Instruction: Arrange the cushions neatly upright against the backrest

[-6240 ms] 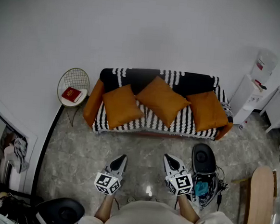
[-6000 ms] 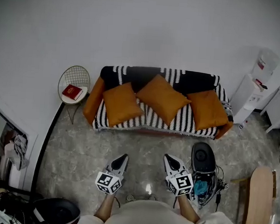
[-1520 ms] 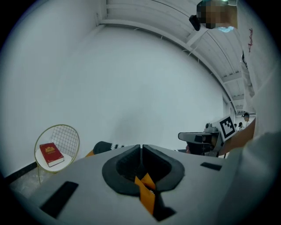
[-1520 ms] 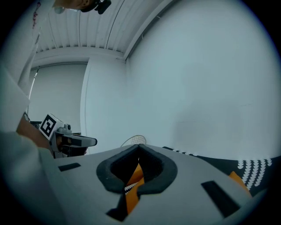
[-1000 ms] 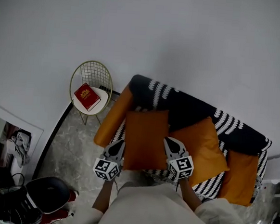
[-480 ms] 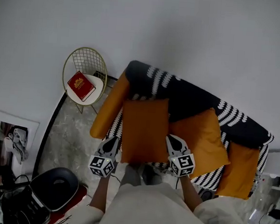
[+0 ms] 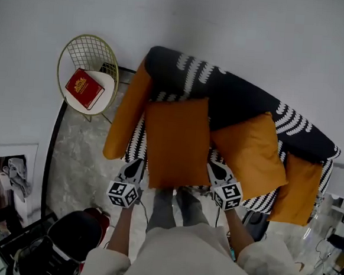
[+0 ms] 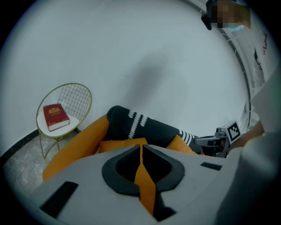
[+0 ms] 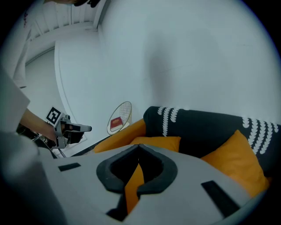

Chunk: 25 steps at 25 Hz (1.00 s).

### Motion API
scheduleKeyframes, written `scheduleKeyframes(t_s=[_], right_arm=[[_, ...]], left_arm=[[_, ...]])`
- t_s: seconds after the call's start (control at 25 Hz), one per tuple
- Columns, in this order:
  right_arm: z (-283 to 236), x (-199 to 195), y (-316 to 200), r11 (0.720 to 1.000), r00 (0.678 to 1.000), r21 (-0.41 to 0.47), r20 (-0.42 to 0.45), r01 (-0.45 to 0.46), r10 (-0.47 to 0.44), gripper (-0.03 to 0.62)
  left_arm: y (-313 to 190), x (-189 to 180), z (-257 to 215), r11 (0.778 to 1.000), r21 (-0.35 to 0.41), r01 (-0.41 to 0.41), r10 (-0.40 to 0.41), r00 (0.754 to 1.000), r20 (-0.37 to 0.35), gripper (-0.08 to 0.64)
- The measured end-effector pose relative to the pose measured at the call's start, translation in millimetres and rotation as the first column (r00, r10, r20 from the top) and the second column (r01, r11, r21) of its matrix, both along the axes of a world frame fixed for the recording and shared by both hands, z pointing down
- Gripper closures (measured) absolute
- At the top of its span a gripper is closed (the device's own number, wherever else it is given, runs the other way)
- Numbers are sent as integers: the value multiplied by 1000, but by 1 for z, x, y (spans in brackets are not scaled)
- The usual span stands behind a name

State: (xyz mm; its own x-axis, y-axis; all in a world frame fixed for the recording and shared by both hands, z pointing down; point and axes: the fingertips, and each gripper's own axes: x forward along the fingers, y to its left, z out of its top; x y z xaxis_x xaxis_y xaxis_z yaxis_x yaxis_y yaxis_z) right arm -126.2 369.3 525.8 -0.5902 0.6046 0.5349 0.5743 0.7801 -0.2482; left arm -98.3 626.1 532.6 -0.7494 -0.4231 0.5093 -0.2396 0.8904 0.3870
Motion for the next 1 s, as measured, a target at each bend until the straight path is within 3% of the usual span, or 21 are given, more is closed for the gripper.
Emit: scheduleKeyframes(t_s=[0.28,0.48,0.6,0.64,0.68,0.72,0.76,0.88,1.0], right_arm=[[66,-7,-8,995,988,14,-124,-95,96,565],[105,-13,-8,993,979,58,-171,-99,107,565],[129,-14,-3,994,967,54,-231,-94,104,563],[140,-12,-1,995,958,42,-269,-96,103,554],[153,-11,2,994,944,29,-313,-103,107,464],[166,-11,3,993,928,20,-354,-116,116,325],[179,-12,3,991,913,16,-387,-132,128,275],[213,-19,-6,982,871,34,-457,-185,180,235],[240,-31,-10,979,837,64,-509,-195,200,212]], left_arm=[[9,-9,74,1000,14,-11,13,992,-124,520],[10,-14,115,999,28,-19,24,983,-183,518],[7,-15,141,996,83,-28,46,972,-232,516],[6,-15,151,993,115,-25,54,965,-256,432],[5,-15,161,990,141,-18,58,958,-281,289],[7,-17,172,988,152,-7,53,952,-303,285],[10,-19,183,989,145,8,40,946,-323,270],[19,-27,215,992,117,46,3,922,-388,207],[22,-34,243,994,104,39,12,892,-451,196]])
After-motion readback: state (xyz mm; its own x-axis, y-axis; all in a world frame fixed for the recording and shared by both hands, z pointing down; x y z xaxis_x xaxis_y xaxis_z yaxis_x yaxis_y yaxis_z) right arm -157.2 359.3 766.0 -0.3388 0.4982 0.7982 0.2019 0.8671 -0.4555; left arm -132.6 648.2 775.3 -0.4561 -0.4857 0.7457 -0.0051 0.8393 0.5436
